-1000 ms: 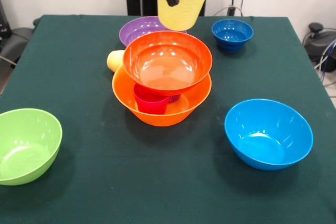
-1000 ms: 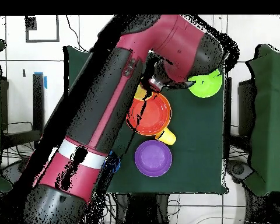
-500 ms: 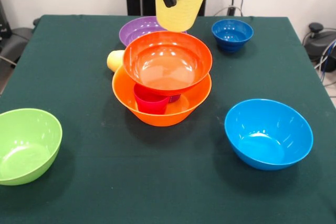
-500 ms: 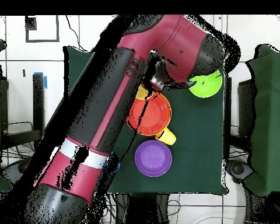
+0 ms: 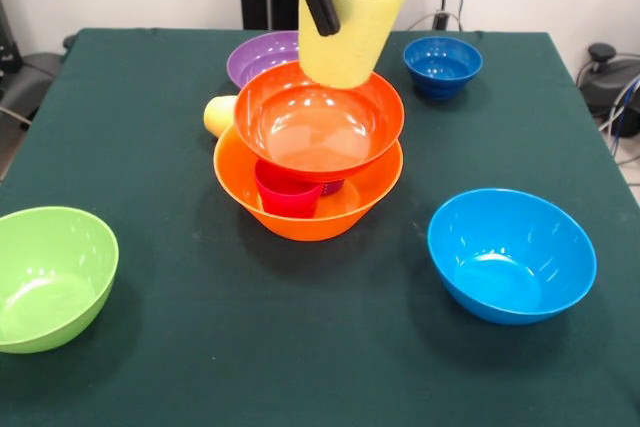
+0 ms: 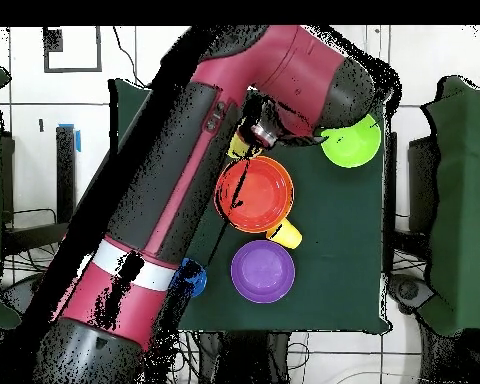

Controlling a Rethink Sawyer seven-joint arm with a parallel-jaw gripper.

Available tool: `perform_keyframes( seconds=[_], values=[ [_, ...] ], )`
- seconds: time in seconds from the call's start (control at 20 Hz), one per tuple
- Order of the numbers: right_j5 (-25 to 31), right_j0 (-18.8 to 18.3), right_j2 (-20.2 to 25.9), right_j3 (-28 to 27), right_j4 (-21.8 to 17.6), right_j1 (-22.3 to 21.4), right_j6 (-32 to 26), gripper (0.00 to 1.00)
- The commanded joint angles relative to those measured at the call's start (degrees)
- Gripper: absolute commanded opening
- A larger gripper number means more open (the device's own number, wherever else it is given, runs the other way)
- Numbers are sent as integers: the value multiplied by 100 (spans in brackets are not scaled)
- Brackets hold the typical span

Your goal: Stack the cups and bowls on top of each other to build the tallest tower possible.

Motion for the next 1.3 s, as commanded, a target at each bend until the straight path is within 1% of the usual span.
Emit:
perform_keyframes(
  seconds=[0.05,0.5,0.9,1.1,1.3],
  values=[
    [923,142,858,468,338,263,-1092,0],
    [1132,195,1105,684,401,326,-1354,0],
    [1046,132,1330,828,382,318,-1680,0],
    [980,96,1407,793,336,321,-1703,0],
    [1116,133,1536,888,383,355,-1788,0]
  ],
)
